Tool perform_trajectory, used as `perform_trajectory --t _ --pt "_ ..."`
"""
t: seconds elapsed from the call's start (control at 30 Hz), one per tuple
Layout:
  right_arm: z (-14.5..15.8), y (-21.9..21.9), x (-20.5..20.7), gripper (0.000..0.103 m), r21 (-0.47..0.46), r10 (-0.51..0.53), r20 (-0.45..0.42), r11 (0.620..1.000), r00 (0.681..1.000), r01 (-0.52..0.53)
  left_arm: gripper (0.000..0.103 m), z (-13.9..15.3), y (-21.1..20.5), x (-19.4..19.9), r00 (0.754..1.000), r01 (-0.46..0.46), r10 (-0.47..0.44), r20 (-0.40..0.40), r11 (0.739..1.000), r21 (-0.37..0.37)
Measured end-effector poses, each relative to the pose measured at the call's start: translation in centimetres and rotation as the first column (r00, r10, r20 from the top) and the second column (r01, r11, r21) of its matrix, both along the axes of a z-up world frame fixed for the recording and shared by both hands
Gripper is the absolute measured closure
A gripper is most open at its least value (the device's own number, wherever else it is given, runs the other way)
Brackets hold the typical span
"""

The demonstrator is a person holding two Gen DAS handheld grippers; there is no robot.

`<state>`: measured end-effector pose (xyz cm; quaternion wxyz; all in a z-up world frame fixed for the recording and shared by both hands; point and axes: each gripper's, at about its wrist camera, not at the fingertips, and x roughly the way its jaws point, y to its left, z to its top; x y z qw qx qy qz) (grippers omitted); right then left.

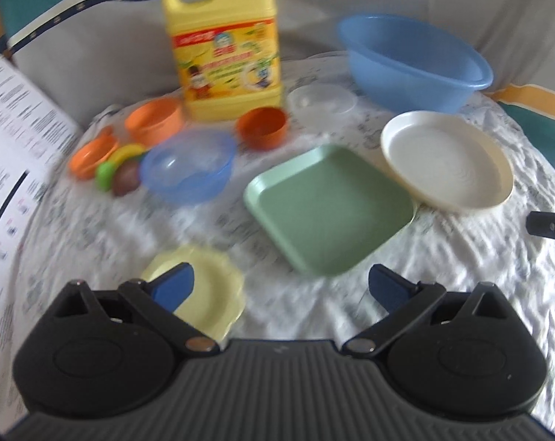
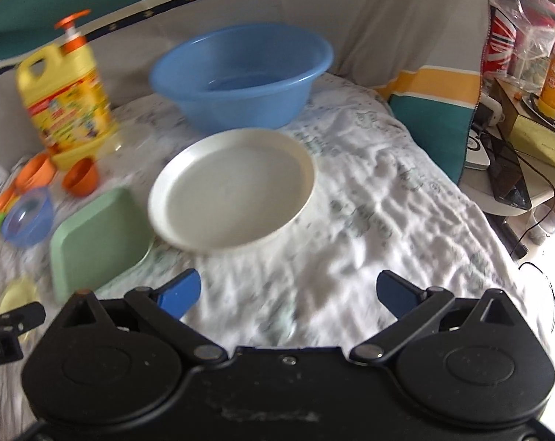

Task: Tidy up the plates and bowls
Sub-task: 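Move both grippers to the white plate and close them on its rim, then lift the white plate with both grippers and carry it across the cloth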

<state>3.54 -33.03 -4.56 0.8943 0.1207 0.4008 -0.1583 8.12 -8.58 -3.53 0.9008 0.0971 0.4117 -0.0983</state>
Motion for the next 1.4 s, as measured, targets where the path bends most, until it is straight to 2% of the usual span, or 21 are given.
perform_trajectory --t 0.13,0.3,0.37,0.4,0.47,0.57,0.73,0.93,1.17,1.4 --pt "-0.6 -2.7 2.5 0.002 0.025 -0.018 0.03 1.0 0.999 0.017 0.0 0.2 -2.5 2.6 0.999 0.039 -0.039 0.011 0.999 0.002" --pt "-2.0 -4.9 6.0 0.021 0.029 -0.022 0.027 0.999 0.999 0.021 0.0 -0.1 -5.1 5.6 0.997 0.07 -0.071 0.018 0.997 0.011" --pt "-2.7 -5.5 7.2 0.039 0.04 -0.022 0.017 0.999 1.0 0.022 0.0 -0.4 -6.0 6.7 0.997 0.077 -0.077 0.013 0.997 0.014" --pt "-3.1 -5.8 7.7 0.043 0.045 -0.024 0.013 0.999 1.0 0.024 0.0 -0.5 -6.5 7.2 0.997 0.082 -0.082 0.012 0.997 0.012" --pt "-3.9 -6.4 8.7 0.063 0.048 -0.025 -0.001 0.999 1.0 0.025 0.002 -0.7 -7.3 8.1 0.996 0.093 -0.093 0.014 0.996 0.012" --pt "-5.3 -6.9 9.5 0.078 0.061 -0.028 -0.029 0.998 0.999 0.029 0.01 -1.2 -8.8 9.3 0.994 0.112 -0.112 0.013 0.993 0.023" --pt "-6.1 -7.0 7.9 0.08 0.037 -0.007 -0.006 0.999 1.0 0.008 0.024 -1.8 -10.8 11.2 0.99 0.143 -0.143 -0.017 0.99 -0.016" --pt "-6.1 -7.5 6.1 0.08 0.029 0.019 0.008 0.999 1.0 -0.019 0.03 -3.2 -13.6 12.4 0.979 0.197 -0.197 -0.044 0.98 0.003" --pt "-5.9 -7.1 6.0 0.079 0.018 0.037 0.019 0.999 0.999 -0.037 0.049 -4.7 -15.4 13.3 0.962 0.258 -0.256 -0.099 0.966 0.016" --pt "-6.1 -7.5 7.1 0.078 0.028 0.018 0.043 0.999 0.999 -0.019 0.048 -5.2 -16.0 13.1 0.956 0.288 -0.284 -0.076 0.956 0.058"
